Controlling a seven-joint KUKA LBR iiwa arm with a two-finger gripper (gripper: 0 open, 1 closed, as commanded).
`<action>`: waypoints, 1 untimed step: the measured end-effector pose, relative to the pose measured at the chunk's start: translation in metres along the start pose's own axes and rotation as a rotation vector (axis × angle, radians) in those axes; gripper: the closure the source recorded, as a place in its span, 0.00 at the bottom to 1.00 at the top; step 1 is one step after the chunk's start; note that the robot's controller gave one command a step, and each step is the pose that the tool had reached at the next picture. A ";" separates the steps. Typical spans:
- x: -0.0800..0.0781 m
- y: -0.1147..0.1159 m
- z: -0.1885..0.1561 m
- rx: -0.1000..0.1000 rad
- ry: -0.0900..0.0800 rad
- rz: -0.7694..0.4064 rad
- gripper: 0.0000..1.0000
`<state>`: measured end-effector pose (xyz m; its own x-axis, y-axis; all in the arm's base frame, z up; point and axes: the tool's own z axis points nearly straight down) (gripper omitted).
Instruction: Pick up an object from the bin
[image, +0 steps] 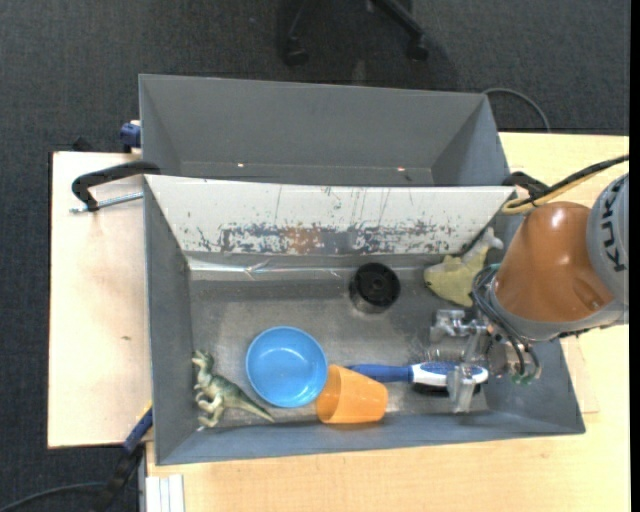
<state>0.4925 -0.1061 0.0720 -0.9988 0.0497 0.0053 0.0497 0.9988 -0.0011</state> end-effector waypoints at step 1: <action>-0.001 -0.001 -0.003 0.000 -0.005 0.000 0.00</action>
Offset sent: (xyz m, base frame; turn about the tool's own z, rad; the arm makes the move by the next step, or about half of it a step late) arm 0.0000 0.0000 0.0000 0.0000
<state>0.4938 -0.1067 0.0747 -0.9988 0.0497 -0.0001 0.0497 0.9988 -0.0007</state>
